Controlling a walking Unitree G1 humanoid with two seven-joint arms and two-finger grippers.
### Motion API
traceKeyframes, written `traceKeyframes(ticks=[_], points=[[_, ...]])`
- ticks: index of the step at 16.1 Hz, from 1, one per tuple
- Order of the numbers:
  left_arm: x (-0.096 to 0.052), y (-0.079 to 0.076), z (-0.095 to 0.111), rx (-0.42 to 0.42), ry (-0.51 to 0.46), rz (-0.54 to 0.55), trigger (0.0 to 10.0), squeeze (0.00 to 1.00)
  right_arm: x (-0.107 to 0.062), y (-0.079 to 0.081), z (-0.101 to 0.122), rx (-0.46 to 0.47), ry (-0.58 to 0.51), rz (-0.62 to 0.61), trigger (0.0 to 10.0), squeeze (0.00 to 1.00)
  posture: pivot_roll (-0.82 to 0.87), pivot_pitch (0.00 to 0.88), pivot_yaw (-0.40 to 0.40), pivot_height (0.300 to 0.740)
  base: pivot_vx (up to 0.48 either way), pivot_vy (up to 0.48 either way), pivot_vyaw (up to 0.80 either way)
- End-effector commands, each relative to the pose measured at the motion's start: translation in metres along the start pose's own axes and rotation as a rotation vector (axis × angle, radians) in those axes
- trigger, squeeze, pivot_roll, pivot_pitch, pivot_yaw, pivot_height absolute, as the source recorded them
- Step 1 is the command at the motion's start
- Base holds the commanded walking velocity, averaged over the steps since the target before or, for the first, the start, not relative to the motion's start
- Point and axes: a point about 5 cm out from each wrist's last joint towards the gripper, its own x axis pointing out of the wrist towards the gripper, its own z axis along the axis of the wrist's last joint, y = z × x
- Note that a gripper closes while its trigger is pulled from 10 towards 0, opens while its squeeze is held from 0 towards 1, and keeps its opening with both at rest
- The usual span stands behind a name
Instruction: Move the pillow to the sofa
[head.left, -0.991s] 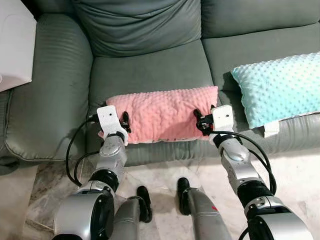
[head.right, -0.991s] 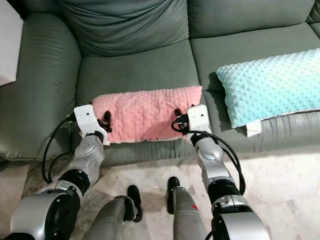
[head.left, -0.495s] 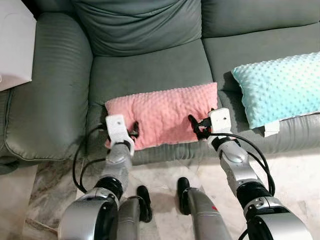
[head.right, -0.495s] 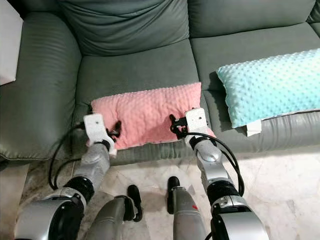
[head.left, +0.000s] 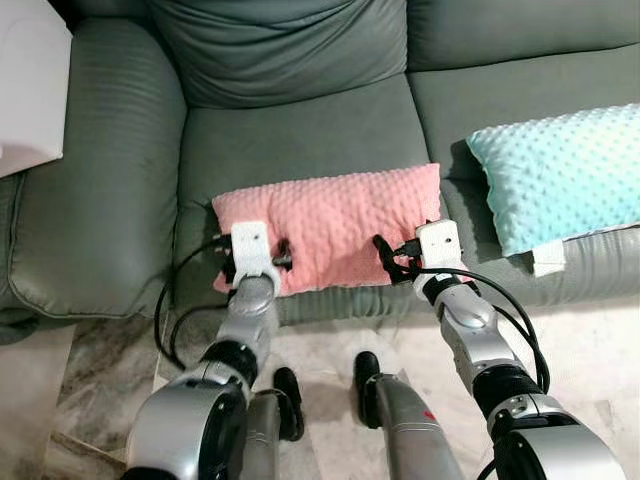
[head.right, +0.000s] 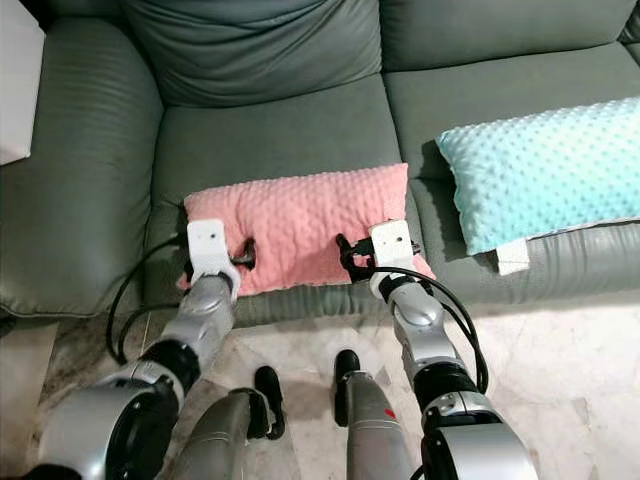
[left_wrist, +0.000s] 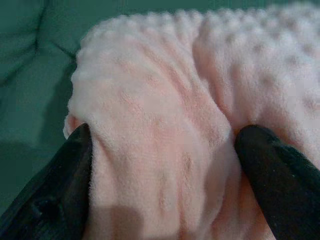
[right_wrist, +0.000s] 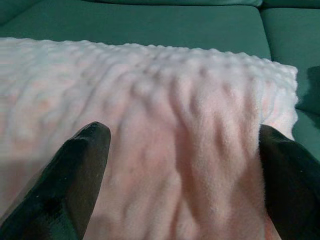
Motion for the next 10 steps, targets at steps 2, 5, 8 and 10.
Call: traceKeyframes(ticks=[2, 5, 8, 10], points=[[0.003, -0.002, 0.012, -0.007, -0.026, 0.023, 10.0, 1.0, -0.002, 0.0, 0.004, 0.02, -0.048, -0.004, 10.0, 1.0, -0.11, 0.463, 0.128, 0.74, 0.0, 0.0, 0.0], [0.005, 0.003, 0.027, 0.019, -0.103, 0.088, 10.0, 1.0, -0.004, -0.01, 0.015, 0.017, -0.108, -0.051, 10.0, 1.0, -0.11, 0.459, 0.126, 0.74, 0.0, 0.0, 0.0], [0.007, 0.017, 0.038, 0.091, -0.202, 0.152, 10.0, 1.0, -0.005, -0.011, 0.025, 0.026, -0.15, -0.057, 10.0, 1.0, -0.11, 0.451, 0.124, 0.74, 0.0, 0.0, 0.0], [0.007, 0.025, 0.041, 0.105, -0.229, 0.155, 10.0, 1.0, -0.008, -0.007, 0.028, 0.041, -0.162, -0.04, 10.0, 1.0, -0.1, 0.446, 0.121, 0.74, 0.0, 0.0, 0.0]])
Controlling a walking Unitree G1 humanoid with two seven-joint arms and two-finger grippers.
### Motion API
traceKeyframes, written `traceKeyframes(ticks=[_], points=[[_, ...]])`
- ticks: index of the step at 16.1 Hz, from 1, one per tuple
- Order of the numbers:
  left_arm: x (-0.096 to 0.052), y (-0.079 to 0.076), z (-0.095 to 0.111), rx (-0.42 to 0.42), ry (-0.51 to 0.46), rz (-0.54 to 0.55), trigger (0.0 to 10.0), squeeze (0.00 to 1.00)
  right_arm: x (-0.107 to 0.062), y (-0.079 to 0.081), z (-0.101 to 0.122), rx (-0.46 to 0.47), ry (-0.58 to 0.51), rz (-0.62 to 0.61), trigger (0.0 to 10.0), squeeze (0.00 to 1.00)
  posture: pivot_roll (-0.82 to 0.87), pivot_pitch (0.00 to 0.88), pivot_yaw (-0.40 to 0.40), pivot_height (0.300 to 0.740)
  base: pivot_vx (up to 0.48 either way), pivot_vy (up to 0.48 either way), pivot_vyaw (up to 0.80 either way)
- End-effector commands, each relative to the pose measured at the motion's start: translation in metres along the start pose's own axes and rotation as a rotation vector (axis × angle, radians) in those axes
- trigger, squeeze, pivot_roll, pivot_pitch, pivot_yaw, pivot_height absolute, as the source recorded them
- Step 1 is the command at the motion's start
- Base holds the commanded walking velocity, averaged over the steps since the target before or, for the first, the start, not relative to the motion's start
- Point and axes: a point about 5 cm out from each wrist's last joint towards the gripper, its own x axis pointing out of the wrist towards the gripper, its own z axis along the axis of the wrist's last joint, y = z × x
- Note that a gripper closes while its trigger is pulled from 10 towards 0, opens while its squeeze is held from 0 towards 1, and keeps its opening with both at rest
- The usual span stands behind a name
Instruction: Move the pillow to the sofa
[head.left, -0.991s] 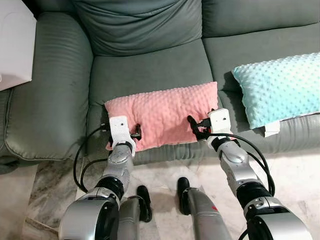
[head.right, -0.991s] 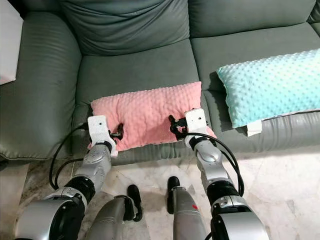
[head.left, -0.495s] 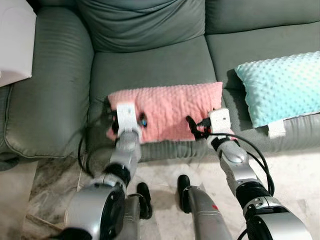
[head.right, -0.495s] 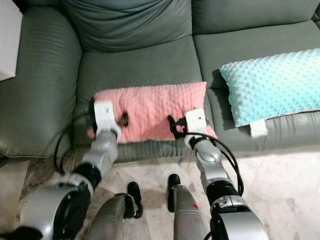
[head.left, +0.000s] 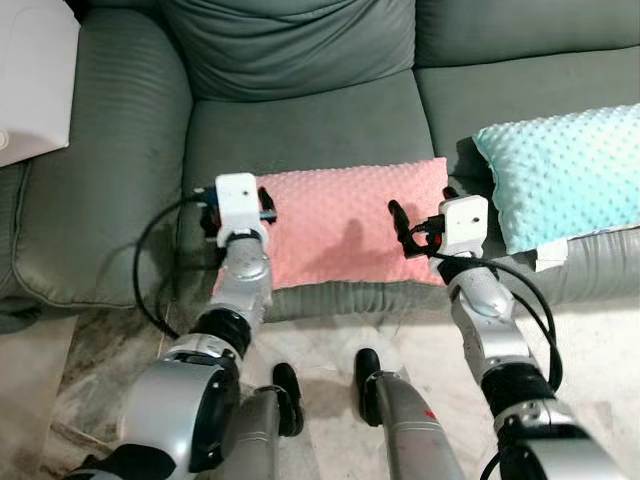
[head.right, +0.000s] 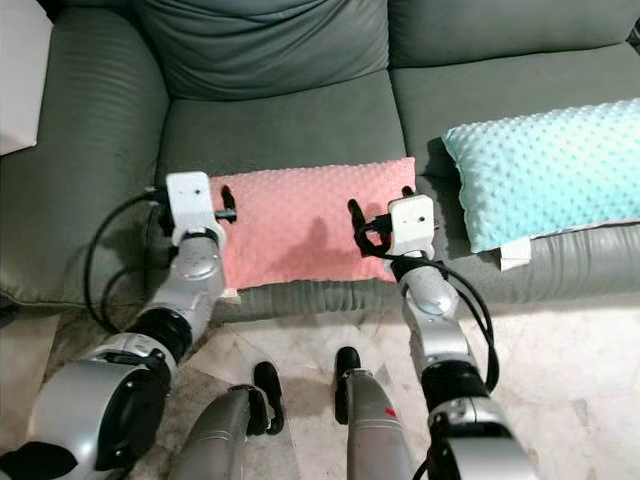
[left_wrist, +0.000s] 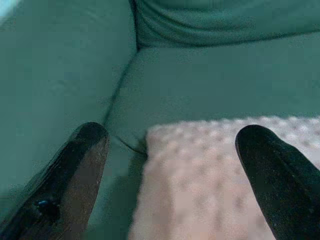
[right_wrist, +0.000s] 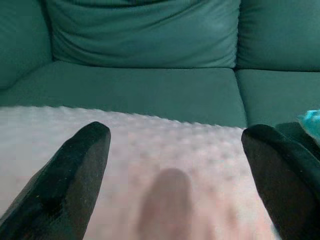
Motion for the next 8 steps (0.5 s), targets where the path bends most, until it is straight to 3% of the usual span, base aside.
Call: traceKeyframes(ticks=[1, 3, 5, 7, 8], points=[[-0.005, 0.011, -0.019, -0.003, 0.049, -0.055, 10.0, 1.0, -0.009, 0.012, -0.008, 0.033, 0.043, 0.041, 10.0, 1.0, -0.1, 0.441, 0.119, 0.74, 0.0, 0.0, 0.0], [-0.012, 0.017, -0.033, -0.004, 0.083, -0.155, 10.0, 1.0, -0.015, 0.021, -0.012, 0.078, 0.083, 0.081, 10.0, 1.0, -0.1, 0.44, 0.118, 0.74, 0.0, 0.0, 0.0], [-0.033, 0.031, -0.076, 0.071, 0.245, -0.254, 10.0, 1.0, -0.031, 0.038, -0.031, 0.128, 0.219, 0.154, 10.0, 1.0, -0.09, 0.441, 0.114, 0.74, 0.0, 0.0, 0.0], [-0.059, 0.044, -0.116, 0.12, 0.421, -0.326, 10.0, 1.0, -0.046, 0.044, -0.049, 0.146, 0.33, 0.184, 10.0, 1.0, -0.09, 0.442, 0.112, 0.74, 0.0, 0.0, 0.0], [-0.064, 0.044, -0.121, 0.123, 0.445, -0.358, 10.0, 1.0, -0.049, 0.044, -0.052, 0.142, 0.355, 0.195, 10.0, 1.0, -0.1, 0.443, 0.111, 0.74, 0.0, 0.0, 0.0]])
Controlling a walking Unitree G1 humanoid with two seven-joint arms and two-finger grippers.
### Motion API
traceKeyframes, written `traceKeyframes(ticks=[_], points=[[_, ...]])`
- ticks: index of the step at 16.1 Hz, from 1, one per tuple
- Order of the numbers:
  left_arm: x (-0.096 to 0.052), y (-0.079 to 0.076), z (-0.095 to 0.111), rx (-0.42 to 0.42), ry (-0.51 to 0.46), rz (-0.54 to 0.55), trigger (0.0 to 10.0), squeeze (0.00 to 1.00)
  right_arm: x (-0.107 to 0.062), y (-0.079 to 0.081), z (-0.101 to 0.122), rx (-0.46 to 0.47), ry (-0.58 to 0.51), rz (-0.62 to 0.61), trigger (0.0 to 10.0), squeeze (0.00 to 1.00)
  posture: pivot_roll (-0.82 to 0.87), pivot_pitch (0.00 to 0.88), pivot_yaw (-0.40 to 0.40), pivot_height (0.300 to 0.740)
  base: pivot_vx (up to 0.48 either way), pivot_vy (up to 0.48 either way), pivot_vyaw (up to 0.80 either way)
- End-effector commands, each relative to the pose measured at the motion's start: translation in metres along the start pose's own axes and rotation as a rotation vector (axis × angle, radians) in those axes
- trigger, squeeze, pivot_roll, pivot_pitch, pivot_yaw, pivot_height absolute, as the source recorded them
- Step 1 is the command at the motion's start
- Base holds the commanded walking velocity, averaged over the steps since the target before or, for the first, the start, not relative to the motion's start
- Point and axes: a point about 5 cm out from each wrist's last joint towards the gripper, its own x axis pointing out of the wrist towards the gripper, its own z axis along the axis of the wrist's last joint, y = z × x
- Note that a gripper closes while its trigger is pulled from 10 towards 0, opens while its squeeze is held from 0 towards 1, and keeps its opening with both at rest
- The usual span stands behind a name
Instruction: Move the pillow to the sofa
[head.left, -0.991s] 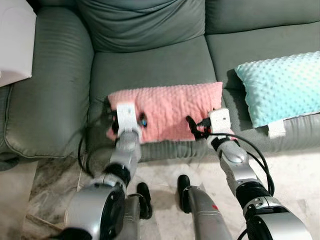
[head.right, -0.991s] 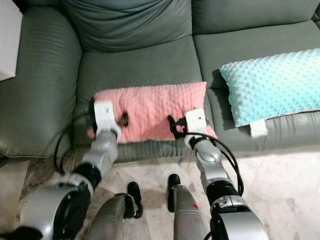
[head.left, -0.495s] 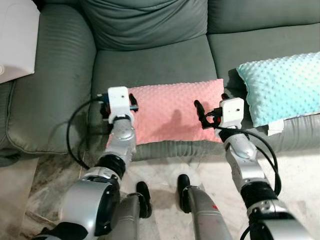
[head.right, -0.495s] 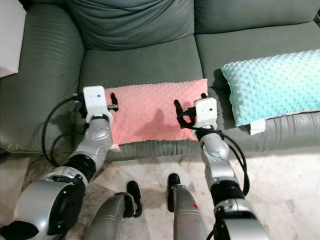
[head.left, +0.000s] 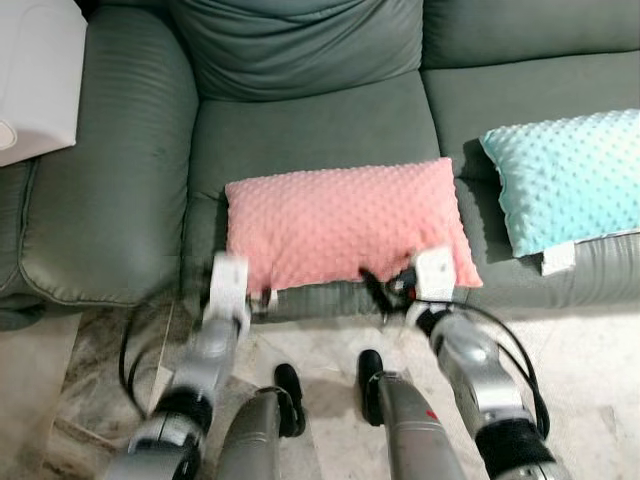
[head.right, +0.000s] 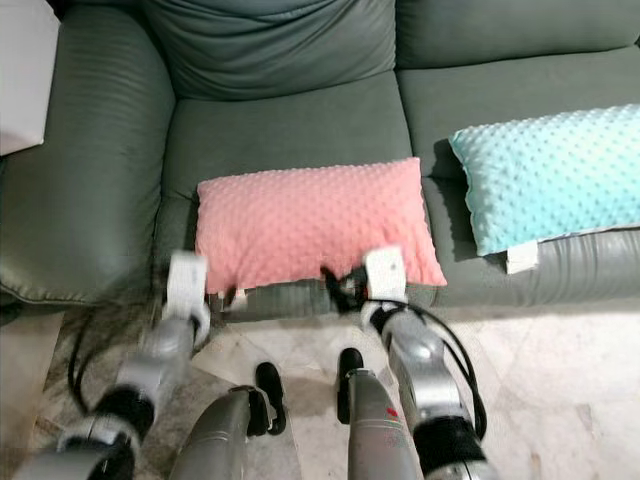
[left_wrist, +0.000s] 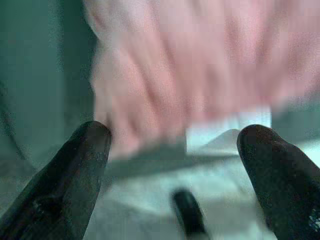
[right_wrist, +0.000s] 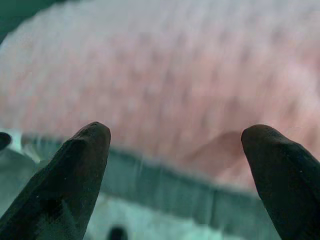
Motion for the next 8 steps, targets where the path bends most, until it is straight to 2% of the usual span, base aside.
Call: traceKeyframes(ticks=[1, 4, 6, 8], points=[[-0.007, -0.004, -0.02, 0.007, 0.061, -0.09, 10.0, 1.0, -0.007, 0.009, -0.02, 0.016, 0.105, 0.064, 10.0, 1.0, -0.1, 0.443, 0.108, 0.74, 0.0, 0.0, 0.0], [-0.007, -0.015, -0.027, 0.023, 0.127, -0.143, 10.0, 1.0, -0.011, 0.002, -0.037, -0.025, 0.213, 0.094, 10.0, 1.0, -0.1, 0.447, 0.105, 0.74, 0.0, 0.0, 0.0], [-0.004, -0.024, -0.016, 0.014, 0.095, -0.178, 10.0, 1.0, -0.011, -0.006, -0.034, -0.031, 0.218, 0.075, 10.0, 0.96, -0.1, 0.451, 0.103, 0.74, 0.0, 0.0, 0.0], [0.0, -0.031, -0.014, 0.042, 0.116, -0.172, 10.0, 1.0, -0.013, -0.012, -0.039, -0.054, 0.255, 0.066, 10.0, 0.94, -0.11, 0.459, 0.101, 0.74, 0.0, 0.0, 0.0]])
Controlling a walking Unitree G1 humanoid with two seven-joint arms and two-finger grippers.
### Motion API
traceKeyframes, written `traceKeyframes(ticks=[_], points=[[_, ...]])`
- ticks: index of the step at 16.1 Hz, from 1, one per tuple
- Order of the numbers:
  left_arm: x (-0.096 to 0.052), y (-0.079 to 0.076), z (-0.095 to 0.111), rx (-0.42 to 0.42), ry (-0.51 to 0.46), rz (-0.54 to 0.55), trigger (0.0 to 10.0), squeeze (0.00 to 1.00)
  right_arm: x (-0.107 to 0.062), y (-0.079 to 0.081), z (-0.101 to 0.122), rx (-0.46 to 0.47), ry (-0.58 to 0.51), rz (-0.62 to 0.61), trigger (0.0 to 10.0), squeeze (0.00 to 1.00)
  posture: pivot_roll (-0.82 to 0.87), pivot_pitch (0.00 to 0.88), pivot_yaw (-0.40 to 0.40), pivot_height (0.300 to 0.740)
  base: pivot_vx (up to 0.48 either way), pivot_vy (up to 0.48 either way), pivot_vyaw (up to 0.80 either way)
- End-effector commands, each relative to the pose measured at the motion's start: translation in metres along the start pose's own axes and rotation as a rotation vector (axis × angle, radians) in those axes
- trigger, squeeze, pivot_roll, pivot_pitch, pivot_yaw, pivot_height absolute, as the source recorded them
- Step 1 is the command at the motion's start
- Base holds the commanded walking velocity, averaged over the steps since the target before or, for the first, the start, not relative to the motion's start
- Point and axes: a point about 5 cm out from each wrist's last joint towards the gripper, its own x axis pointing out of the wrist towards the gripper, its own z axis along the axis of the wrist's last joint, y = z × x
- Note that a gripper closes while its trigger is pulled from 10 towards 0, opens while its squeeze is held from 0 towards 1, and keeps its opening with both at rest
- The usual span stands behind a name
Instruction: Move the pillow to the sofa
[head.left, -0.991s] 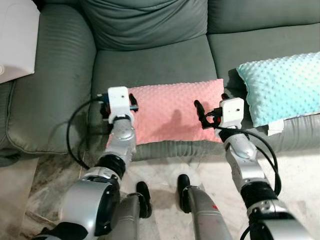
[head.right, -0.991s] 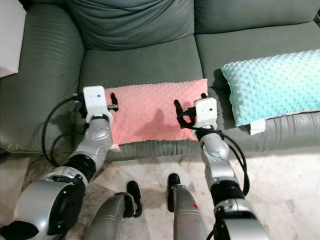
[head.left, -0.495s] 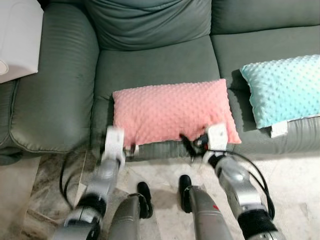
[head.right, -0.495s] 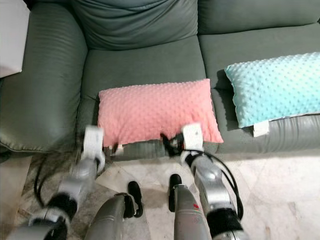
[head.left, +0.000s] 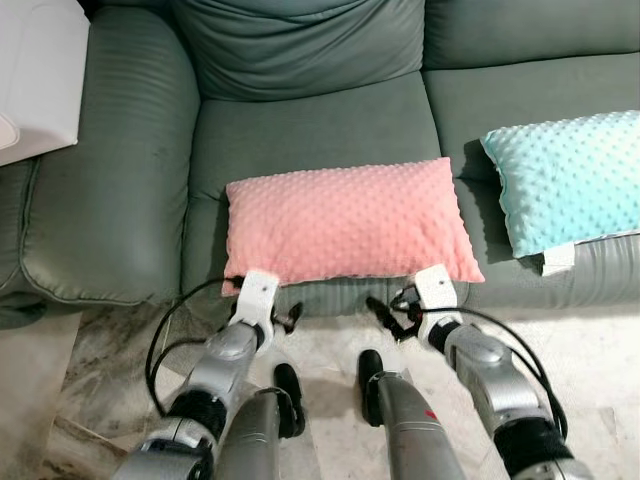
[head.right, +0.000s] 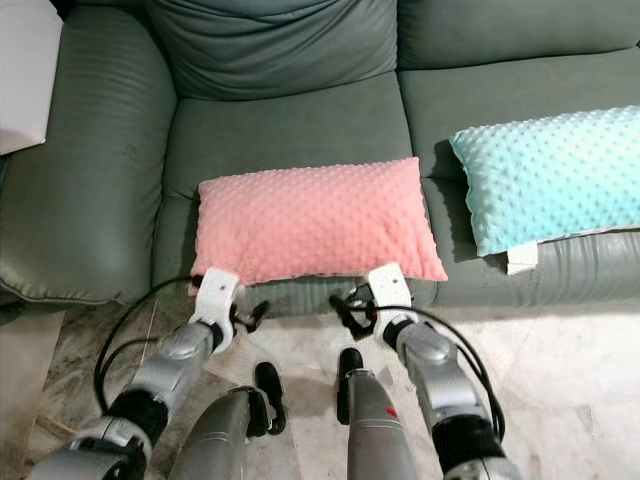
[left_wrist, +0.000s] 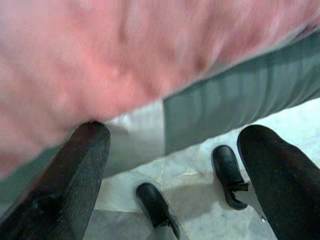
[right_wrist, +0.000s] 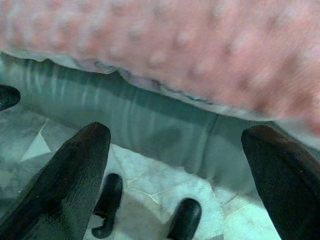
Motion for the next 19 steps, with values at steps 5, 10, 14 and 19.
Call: traceKeyframes(ticks=[5, 10, 14, 19], points=[[-0.001, -0.002, -0.024, 0.006, 0.118, 0.057, 10.0, 1.0, -0.002, -0.003, -0.034, 0.009, 0.116, 0.008, 10.0, 0.38, -0.11, 0.461, 0.11, 0.74, 0.0, 0.0, 0.0], [0.002, 0.009, -0.014, 0.058, 0.112, 0.177, 10.0, 0.69, 0.006, -0.007, -0.022, 0.027, 0.032, 0.015, 10.0, 0.0, -0.11, 0.465, 0.112, 0.74, 0.0, 0.0, 0.0], [0.006, 0.015, 0.003, 0.066, 0.081, 0.258, 10.0, 0.0, 0.009, -0.005, -0.011, 0.029, -0.045, 0.005, 10.0, 0.0, -0.11, 0.472, 0.116, 0.74, 0.0, 0.0, 0.0], [0.009, 0.009, 0.012, 0.054, 0.049, 0.252, 10.0, 0.0, 0.008, -0.001, -0.009, 0.011, -0.087, 0.01, 10.0, 0.0, -0.11, 0.47, 0.119, 0.74, 0.0, 0.0, 0.0]])
